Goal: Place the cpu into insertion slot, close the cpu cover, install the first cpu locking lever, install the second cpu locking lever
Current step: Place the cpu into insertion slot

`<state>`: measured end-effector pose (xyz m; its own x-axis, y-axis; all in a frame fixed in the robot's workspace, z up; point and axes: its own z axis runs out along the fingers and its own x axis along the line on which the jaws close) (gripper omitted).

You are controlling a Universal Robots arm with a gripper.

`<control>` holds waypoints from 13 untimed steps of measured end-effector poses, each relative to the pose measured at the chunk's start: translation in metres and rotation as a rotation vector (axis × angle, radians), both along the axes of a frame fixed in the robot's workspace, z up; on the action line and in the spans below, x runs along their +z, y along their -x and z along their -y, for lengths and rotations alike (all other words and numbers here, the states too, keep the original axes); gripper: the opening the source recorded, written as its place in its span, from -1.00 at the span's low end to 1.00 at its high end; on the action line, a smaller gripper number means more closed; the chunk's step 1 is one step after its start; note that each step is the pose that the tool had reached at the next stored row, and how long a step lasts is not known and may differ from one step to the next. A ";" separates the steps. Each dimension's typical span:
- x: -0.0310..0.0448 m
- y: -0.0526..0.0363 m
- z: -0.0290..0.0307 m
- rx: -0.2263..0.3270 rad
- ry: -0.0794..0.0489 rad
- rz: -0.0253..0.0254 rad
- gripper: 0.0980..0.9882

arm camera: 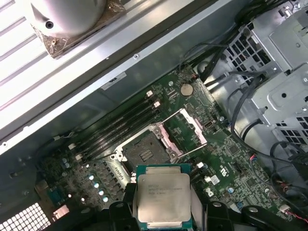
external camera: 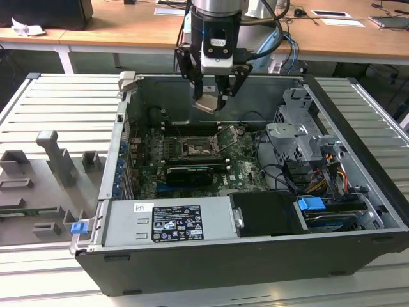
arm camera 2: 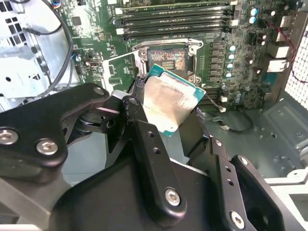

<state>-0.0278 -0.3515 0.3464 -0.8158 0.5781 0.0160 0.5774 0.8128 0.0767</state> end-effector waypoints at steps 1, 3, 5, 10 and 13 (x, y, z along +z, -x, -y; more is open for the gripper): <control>-0.0002 0.0000 0.0000 -0.009 0.000 0.0000 -0.02; -0.0006 0.0000 0.0000 -0.030 0.000 0.0000 -0.02; -0.0010 0.0000 0.0000 -0.047 0.000 0.0000 -0.02; -0.0021 0.0000 0.0000 -0.087 0.000 0.0000 -0.02; -0.0028 0.0000 0.0000 -0.109 0.000 0.0000 -0.02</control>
